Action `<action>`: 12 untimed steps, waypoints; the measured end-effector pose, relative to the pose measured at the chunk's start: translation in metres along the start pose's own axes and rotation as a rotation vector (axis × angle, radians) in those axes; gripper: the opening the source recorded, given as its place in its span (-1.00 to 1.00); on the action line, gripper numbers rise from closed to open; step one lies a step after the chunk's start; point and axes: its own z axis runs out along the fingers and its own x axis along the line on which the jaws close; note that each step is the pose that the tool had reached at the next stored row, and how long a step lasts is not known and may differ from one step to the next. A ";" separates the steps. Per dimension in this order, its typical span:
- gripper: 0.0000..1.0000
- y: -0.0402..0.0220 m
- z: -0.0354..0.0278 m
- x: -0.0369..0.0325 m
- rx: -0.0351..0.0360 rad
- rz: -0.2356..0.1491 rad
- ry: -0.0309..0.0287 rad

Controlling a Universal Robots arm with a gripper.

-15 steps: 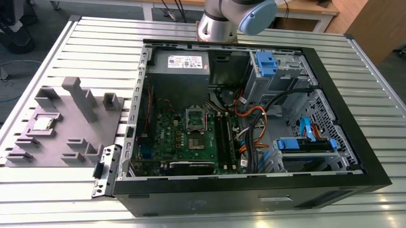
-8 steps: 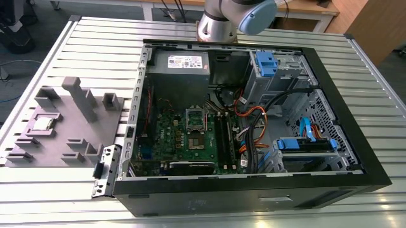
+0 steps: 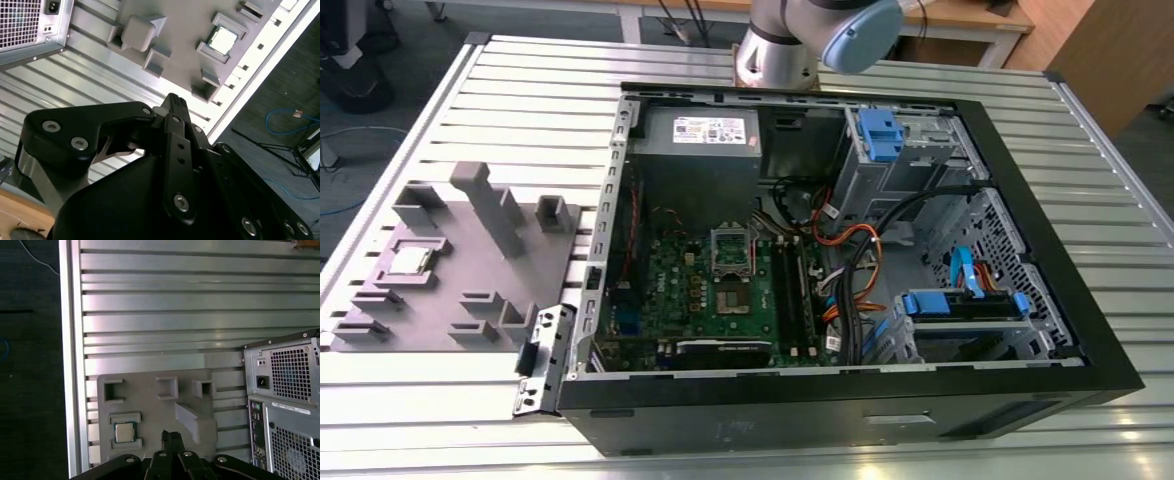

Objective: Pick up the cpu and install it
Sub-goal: 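Reach for the cpu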

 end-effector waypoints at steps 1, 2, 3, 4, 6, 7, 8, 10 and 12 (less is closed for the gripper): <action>-0.79 0.0000 0.0002 0.0000 0.0007 0.001 0.0131; -0.79 0.0000 0.0004 -0.0001 0.0015 0.002 0.0288; -0.79 0.0000 0.0006 -0.0003 0.0022 0.002 0.0457; -0.79 0.0000 0.0007 -0.0005 0.0027 0.003 0.0636; -0.79 0.0000 0.0009 -0.0011 0.0034 0.005 0.1001; -0.79 0.0000 0.0011 -0.0013 0.0036 0.006 0.1161; -0.79 0.0000 0.0012 -0.0014 0.0043 0.007 0.1287; -0.79 0.0001 0.0013 -0.0013 0.0050 0.007 0.1397; -0.79 0.0001 0.0013 -0.0014 0.0052 0.007 0.1421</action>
